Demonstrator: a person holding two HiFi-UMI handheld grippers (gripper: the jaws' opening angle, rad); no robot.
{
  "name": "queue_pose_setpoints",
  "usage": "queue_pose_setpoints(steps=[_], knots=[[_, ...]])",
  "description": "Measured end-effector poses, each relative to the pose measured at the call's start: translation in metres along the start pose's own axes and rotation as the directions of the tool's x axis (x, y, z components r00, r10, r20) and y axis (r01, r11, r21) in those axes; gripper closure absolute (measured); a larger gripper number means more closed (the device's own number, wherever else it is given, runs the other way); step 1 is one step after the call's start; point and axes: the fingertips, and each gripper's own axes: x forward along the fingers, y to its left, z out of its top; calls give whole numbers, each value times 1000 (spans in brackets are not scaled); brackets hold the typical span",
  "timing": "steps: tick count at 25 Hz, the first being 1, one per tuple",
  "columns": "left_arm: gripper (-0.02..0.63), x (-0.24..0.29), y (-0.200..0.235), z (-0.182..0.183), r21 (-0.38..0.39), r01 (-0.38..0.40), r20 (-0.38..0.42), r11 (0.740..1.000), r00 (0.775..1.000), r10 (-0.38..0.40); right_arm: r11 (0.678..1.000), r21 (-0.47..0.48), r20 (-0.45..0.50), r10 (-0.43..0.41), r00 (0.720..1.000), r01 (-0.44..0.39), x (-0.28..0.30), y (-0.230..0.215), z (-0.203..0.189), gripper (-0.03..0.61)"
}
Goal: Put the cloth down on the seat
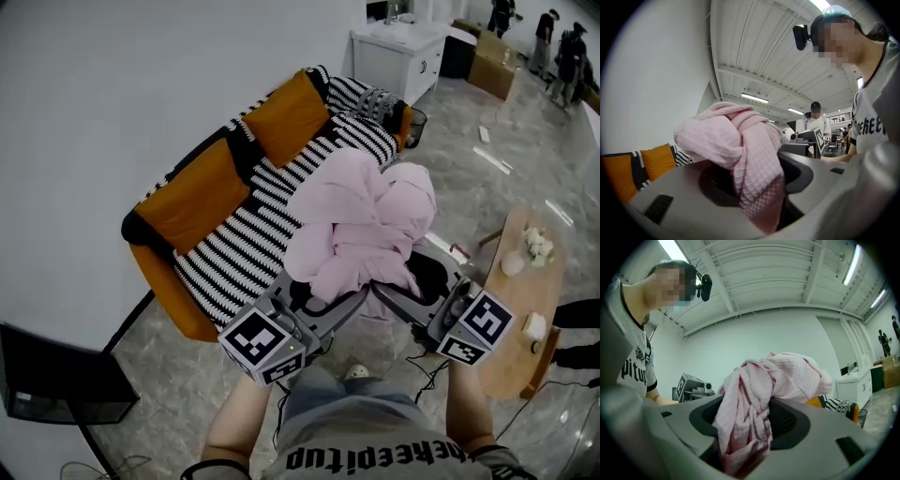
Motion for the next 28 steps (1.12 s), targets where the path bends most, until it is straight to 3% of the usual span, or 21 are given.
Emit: queue_pose_setpoints(steps=[8,17,25,28], knots=[[383,30,18,-3,-14,-11,-24,1000,1000,11,1000,24,1,6,1000,-7,3,-35,-3,296],[383,56,62,0,-18,49,-17,999,999,-49,998,17,-6,-54,999,54,29,-77,-2,296],[383,77,163,12,-35,105,-29,994,994,-106,993,25,-17,-115,993,115,109,-139,3,296],[383,80,177,15,-26,113,-30,993,993,-114,992,19,-7,-122,993,122,121,-147,5,296]])
